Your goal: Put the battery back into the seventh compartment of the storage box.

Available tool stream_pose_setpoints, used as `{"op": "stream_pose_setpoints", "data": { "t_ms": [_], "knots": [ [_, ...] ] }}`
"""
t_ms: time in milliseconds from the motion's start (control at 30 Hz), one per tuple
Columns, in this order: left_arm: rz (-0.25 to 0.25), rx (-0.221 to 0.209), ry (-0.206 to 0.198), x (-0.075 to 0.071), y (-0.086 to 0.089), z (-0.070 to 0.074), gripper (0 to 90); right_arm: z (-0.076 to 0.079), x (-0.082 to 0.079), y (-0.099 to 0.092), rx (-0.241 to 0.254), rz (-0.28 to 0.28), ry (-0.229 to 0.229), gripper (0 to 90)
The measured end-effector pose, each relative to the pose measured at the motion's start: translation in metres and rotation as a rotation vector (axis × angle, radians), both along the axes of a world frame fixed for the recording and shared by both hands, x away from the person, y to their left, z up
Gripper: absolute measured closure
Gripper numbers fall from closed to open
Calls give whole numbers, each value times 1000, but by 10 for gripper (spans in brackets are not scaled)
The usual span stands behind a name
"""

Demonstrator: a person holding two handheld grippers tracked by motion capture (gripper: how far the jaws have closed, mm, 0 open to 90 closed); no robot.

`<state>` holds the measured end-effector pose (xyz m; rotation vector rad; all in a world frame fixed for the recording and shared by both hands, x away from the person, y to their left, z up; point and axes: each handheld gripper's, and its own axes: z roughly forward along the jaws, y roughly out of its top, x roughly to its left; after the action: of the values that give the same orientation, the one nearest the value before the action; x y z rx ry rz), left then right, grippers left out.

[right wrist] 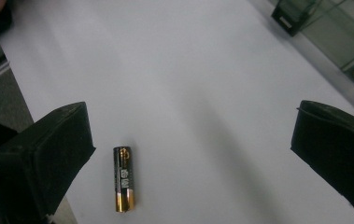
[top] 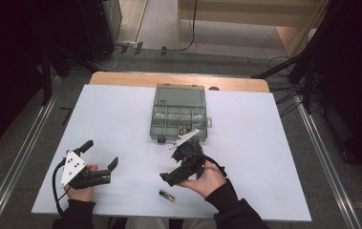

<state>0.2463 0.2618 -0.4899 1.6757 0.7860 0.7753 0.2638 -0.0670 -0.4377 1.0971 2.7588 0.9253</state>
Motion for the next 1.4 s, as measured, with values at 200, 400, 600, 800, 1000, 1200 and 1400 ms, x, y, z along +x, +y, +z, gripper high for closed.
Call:
{"op": "stream_pose_setpoints", "data": {
  "t_ms": [200,400,600,800,1000,1200,1400],
  "knots": [
    [-2,-3,3,0,0,0,0,-5,-7,18,-94,74,16,0],
    [-2,-4,1,0,0,0,0,-9,-14,29,-157,124,34,0],
    [-6,-2,10,1,-1,-1,0,-18,-21,39,-241,155,64,0],
    [-3,-9,6,0,0,0,0,-24,-25,47,-288,174,109,22],
    [0,-18,3,0,1,1,0,-29,-29,50,-343,173,149,71],
    [-3,-15,0,-1,0,2,0,-28,-32,49,-366,186,158,186],
    [-2,-20,-3,-2,0,2,0,-26,-34,50,-343,212,158,321]
  ]
}}
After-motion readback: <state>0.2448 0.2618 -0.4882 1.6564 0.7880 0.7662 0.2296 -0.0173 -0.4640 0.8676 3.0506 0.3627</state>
